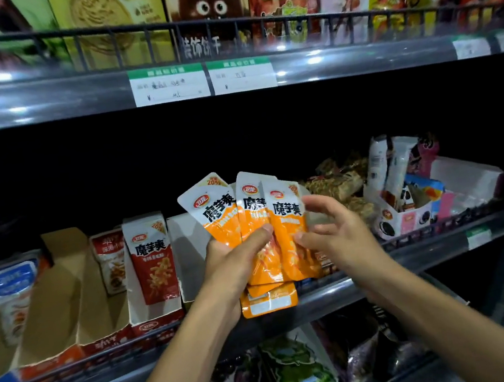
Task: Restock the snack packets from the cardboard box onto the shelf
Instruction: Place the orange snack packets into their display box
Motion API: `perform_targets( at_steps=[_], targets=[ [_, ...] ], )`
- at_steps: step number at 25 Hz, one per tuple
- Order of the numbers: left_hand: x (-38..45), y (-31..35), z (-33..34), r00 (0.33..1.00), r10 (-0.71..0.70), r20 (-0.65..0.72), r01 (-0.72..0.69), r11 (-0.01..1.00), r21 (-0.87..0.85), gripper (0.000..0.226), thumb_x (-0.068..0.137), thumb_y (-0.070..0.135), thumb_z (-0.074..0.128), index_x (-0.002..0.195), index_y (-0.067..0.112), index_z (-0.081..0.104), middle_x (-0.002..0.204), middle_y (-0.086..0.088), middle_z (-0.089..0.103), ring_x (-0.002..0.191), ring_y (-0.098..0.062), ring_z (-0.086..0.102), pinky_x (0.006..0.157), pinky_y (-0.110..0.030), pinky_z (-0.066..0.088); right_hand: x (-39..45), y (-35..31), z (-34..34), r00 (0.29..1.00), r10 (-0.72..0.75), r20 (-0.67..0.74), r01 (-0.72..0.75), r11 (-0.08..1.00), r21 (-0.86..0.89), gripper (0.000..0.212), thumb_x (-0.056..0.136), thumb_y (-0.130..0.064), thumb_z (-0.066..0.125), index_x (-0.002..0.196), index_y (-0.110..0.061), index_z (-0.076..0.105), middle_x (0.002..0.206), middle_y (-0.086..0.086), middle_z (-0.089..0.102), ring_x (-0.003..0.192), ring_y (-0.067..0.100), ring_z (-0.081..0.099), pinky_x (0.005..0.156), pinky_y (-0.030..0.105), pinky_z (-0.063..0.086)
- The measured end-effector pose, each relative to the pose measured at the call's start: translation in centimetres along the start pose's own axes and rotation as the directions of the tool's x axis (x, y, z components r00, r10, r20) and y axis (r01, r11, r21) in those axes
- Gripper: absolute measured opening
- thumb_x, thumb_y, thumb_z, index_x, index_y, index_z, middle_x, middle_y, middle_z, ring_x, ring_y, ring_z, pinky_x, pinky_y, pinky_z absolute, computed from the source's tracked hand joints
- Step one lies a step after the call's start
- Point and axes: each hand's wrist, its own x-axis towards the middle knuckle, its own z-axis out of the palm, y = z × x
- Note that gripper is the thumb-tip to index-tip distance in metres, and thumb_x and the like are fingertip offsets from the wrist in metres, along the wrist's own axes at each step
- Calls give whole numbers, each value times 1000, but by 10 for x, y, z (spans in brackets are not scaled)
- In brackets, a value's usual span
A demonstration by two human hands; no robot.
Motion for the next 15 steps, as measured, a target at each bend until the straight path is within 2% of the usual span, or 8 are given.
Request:
perform_targets(
  at_steps=[2, 5, 8, 9, 10, 12, 13, 15],
  targets=[
    [3, 0, 2, 1000, 15, 9, -15, 1000, -11, 26, 82, 21, 77, 106, 18, 68, 92, -4, 78, 81, -23, 75, 71, -39, 60, 14, -6, -1, 990, 106, 90, -117, 985, 128, 60, 79, -2, 73, 131, -22, 49, 115, 10, 67, 98, 24, 69, 75, 36, 57],
    [8, -1, 1, 1000, 5, -24, -6, 1000, -30, 28, 82, 24, 77, 107, 16, 67, 89, -3, 78, 78, -22, 75, 65, -35, 60, 32, -16, -4, 994, 98, 50, -103, 988, 119, 67, 78, 4, 71, 131, -25, 43, 106, 8, 70, 95, 26, 70, 73, 38, 59],
    [16, 2, -5, 996, -4, -86, 3, 1000, -11, 19, 82, 24, 78, 97, 19, 67, 77, 2, 77, 68, -17, 74, 61, -31, 58, 60, -20, -22, 987, 117, -107, -107, 990, 95, 39, 90, -9, 63, 126, -16, 50, 108, 9, 70, 93, 24, 69, 77, 40, 59],
    [19, 4, -7, 995, -13, -100, 11, 1000, -12, 18, 82, 24, 78, 95, 19, 67, 75, 3, 77, 67, -17, 74, 64, -33, 58, 71, -22, -29, 982, 101, -158, -96, 995, 38, 30, 91, -14, 64, 120, -14, 56, 106, 9, 70, 89, 22, 69, 77, 38, 59],
    [23, 5, -9, 994, -20, -106, 19, 1000, -12, 18, 82, 24, 79, 95, 19, 67, 75, 2, 77, 67, -18, 74, 67, -34, 59, 85, -22, -36, 978, 56, -202, -68, 996, -54, 25, 90, -14, 65, 115, -11, 59, 105, 10, 70, 85, 20, 68, 73, 30, 59],
    [31, 6, -13, 994, -30, -105, 30, 1000, -2, 20, 82, 24, 79, 97, 18, 68, 77, 0, 77, 69, -20, 75, 68, -35, 59, 112, -29, -45, 968, -61, -242, 5, 974, -225, 28, 87, 0, 66, 113, -2, 58, 110, 16, 64, 93, 22, 64, 64, 16, 51],
    [34, 6, -15, 994, -36, -100, 37, 999, 4, 20, 82, 25, 78, 98, 18, 69, 79, -1, 77, 70, -20, 75, 69, -35, 58, 127, -30, -49, 965, -96, -244, 22, 956, -293, 35, 85, 6, 65, 118, 3, 56, 118, 19, 61, 106, 26, 61, 69, 16, 48],
    [41, 6, -18, 995, -49, -92, 49, 999, 2, 22, 82, 25, 78, 100, 19, 69, 81, -2, 78, 71, -21, 75, 69, -35, 59, 149, -27, -49, 973, -119, -196, 20, 895, -445, 42, 84, 5, 65, 125, 4, 55, 126, 17, 59, 120, 29, 54, 83, 25, 46]
  ],
)
